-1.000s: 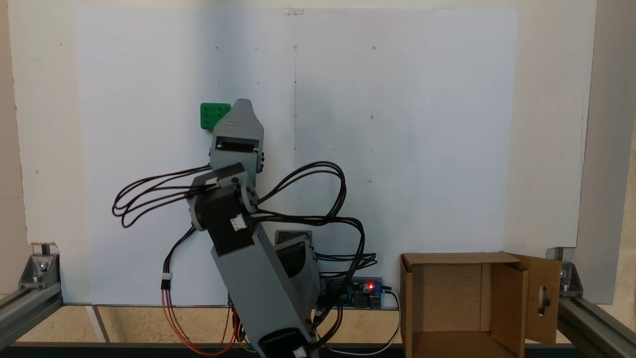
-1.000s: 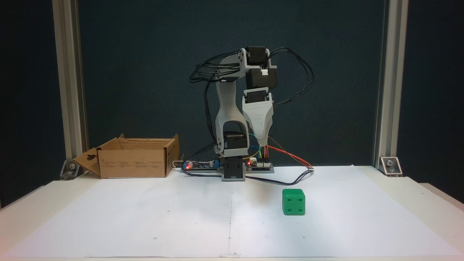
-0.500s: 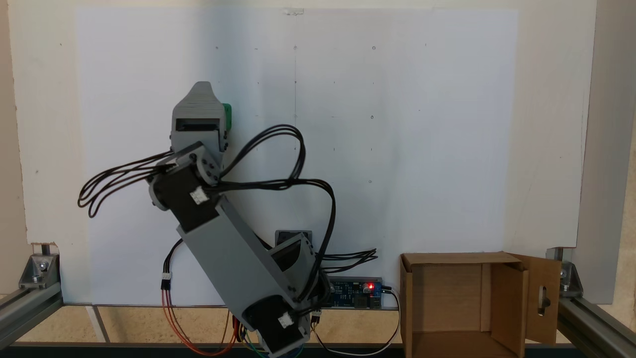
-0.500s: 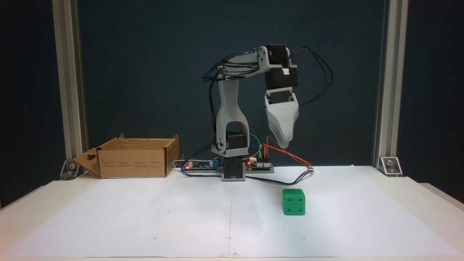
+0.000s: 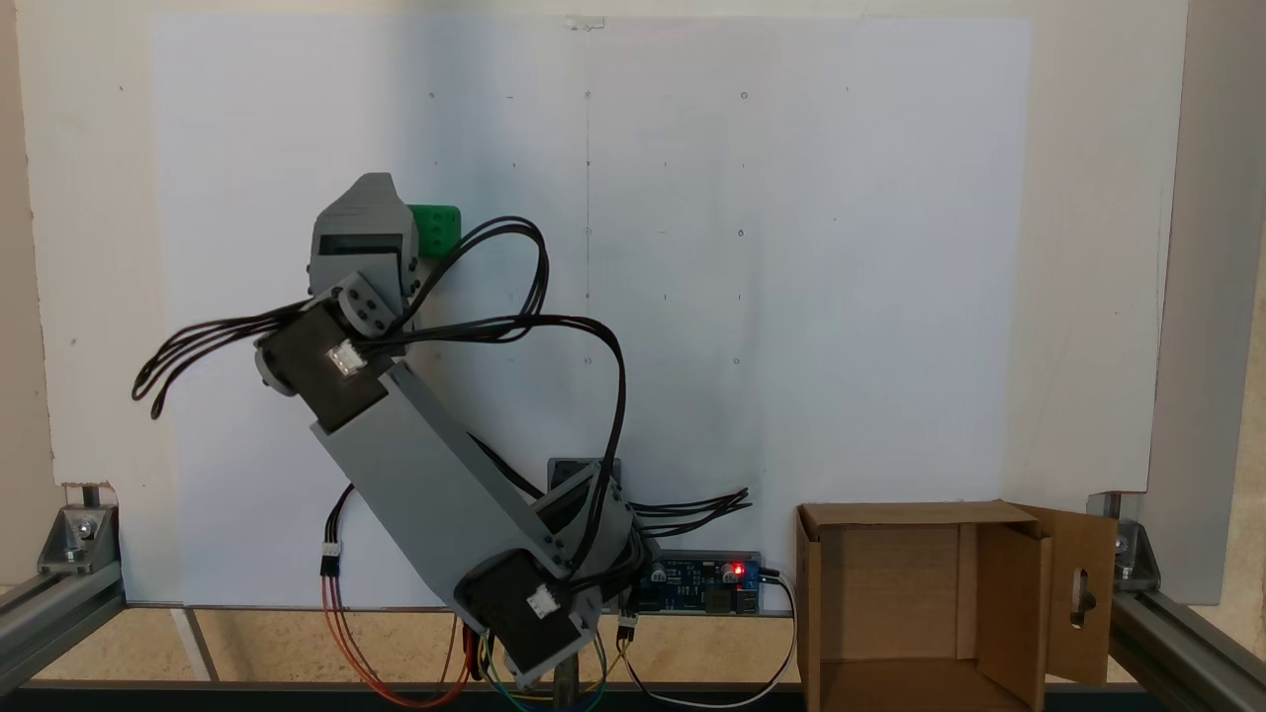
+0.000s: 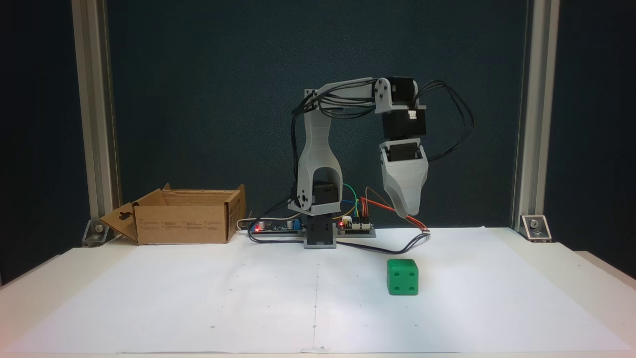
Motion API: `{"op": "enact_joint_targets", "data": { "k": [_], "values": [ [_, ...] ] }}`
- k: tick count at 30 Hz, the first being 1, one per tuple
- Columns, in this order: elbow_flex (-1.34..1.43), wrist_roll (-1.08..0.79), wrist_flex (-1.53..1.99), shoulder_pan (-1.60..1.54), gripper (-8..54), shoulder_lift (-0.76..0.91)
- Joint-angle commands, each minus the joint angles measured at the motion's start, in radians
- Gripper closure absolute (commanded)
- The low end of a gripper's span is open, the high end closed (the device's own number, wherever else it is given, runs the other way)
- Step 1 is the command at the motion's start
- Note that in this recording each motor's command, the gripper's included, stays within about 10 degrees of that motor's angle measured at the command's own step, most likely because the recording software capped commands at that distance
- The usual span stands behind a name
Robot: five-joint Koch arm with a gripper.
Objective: Grasp a green dice and put it in the bin.
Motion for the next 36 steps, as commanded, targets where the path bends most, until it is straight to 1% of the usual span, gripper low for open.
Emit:
{"op": "enact_joint_targets", "data": {
  "k": [1,25,36],
  "values": [
    [-0.057,0.071,0.008,-0.002,2.1,0.002],
    [-0.023,0.092,-0.009,0.025,2.1,-0.060],
    [-0.017,0.091,-0.011,0.051,2.1,-0.127]
  ]
}}
